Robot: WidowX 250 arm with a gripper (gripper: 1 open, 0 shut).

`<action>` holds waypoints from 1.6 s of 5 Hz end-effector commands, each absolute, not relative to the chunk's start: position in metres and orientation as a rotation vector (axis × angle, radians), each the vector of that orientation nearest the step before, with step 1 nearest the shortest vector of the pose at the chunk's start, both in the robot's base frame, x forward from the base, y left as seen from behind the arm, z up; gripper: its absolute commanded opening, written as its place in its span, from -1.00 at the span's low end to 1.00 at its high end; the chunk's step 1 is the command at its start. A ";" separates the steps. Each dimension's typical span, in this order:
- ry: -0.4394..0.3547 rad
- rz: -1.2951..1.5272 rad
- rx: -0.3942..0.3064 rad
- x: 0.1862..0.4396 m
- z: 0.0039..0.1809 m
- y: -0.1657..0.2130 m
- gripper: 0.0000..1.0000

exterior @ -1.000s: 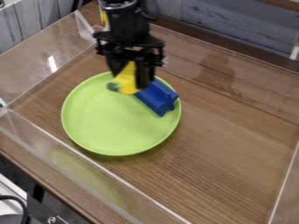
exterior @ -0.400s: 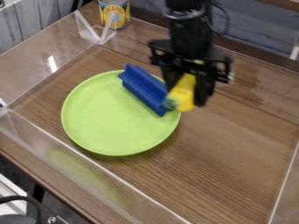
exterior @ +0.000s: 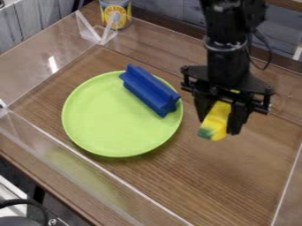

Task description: Remove the banana from inside the green plate and put it on the table

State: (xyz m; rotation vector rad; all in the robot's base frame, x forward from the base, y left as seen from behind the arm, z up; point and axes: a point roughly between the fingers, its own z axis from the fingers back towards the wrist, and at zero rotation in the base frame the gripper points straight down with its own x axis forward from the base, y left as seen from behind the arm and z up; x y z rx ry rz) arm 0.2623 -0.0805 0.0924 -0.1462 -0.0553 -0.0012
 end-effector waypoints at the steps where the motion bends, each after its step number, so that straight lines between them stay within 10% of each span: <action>1: -0.080 0.010 -0.148 0.269 0.085 -0.079 -1.00; 4: -0.072 -0.039 -0.138 0.246 0.048 -0.095 -1.00; 5: -0.073 -0.093 -0.132 0.244 0.047 -0.098 1.00; 8: -0.079 -0.038 -0.118 0.244 0.043 -0.102 1.00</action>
